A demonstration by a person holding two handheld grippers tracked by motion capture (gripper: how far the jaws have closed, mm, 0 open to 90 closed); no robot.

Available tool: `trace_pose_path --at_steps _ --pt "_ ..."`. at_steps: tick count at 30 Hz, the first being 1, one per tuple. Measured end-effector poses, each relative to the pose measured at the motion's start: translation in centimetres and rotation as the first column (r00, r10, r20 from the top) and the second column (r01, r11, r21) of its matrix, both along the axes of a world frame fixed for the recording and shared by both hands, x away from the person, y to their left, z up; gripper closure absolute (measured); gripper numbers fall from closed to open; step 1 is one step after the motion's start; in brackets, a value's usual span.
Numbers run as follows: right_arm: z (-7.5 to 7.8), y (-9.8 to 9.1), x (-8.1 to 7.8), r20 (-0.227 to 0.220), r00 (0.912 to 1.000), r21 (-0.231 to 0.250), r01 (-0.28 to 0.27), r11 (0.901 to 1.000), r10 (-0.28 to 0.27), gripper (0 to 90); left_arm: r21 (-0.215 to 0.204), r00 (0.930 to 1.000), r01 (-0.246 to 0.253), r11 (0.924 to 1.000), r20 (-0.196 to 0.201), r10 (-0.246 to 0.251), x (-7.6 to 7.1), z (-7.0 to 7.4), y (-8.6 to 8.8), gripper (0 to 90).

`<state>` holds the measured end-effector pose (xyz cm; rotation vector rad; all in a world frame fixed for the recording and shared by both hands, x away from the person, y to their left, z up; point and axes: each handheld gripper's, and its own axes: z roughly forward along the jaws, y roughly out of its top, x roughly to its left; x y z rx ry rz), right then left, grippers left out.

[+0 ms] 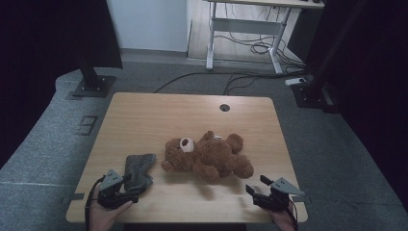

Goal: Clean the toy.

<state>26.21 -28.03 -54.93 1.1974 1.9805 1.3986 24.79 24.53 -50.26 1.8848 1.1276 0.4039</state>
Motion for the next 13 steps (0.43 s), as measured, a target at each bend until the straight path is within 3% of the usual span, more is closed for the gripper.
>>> trace_pose_path --at_steps 13 --pt "0.11 -0.20 -0.03 0.012 0.9999 0.002 0.002 1.0000 -0.002 22.4 -0.009 1.0000 -0.003 1.0000 0.001 0.003 -0.16 0.10 -0.01 23.9"
